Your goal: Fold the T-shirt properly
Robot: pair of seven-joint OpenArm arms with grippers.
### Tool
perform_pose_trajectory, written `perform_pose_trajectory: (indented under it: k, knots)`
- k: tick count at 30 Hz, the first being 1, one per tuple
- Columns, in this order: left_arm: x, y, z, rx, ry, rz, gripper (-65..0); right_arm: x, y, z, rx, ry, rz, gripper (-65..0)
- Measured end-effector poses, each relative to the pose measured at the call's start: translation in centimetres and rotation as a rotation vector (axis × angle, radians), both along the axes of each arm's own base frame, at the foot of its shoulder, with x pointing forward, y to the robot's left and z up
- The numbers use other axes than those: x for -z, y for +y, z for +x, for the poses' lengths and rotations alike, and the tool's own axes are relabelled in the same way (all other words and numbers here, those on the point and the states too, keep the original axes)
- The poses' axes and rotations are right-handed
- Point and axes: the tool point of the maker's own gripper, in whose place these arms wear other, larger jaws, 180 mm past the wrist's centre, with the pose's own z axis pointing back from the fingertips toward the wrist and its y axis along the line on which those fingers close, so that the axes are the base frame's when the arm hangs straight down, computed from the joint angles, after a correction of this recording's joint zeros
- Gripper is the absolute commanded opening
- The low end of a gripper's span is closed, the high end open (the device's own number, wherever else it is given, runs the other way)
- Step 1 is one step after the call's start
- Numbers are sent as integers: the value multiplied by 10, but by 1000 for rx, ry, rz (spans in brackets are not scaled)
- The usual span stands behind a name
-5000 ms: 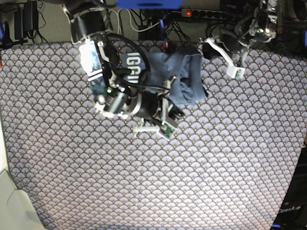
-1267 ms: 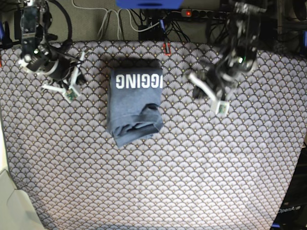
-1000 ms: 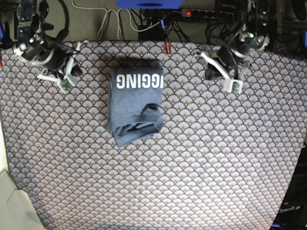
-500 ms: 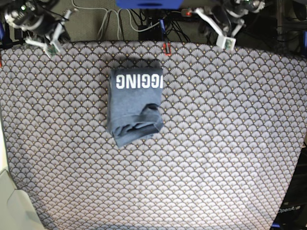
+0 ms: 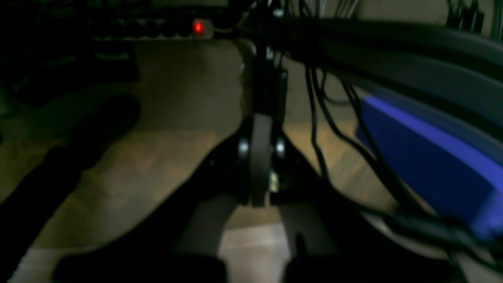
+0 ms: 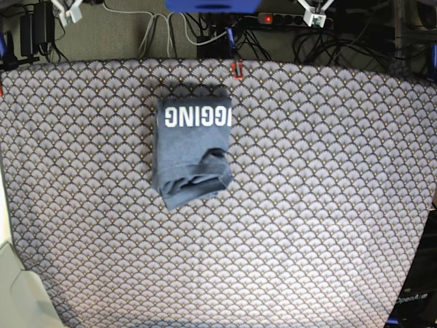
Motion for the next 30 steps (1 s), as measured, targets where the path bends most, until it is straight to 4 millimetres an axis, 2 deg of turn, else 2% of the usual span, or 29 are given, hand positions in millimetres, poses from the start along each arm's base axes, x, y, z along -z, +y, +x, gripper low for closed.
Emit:
perform_pose_trajectory:
  k: [2, 5, 9, 15, 18, 24, 28, 30]
  knots:
    - [16, -9, -14, 23, 35, -13, -647, 24, -1, -13, 54, 39, 29, -650]
    - [37, -26, -25, 40, 45, -46, -647, 49, -4, -17, 141, 35, 60, -650]
    - [62, -27, -30, 46, 43, -31, -647, 74, 6, -31, 180, 85, 89, -650]
    - [90, -33, -56, 48, 66, -13, -646, 91, 32, -27, 114, 107, 128, -650]
    - [105, -35, -62, 15, 83, 7, -646, 107, 33, -16, 56, 112, 19, -650]
    - [121, -26, -55, -66, 109, 68, -646, 119, 20, -1, -49, 92, -175, -650]
    - [124, -18, -48, -162, 128, 99, -646, 126, 47, -9, -105, 98, -212, -650]
    - [125, -7, -45, -161, 128, 167, -646, 128, 54, -11, -130, 93, -243, -650]
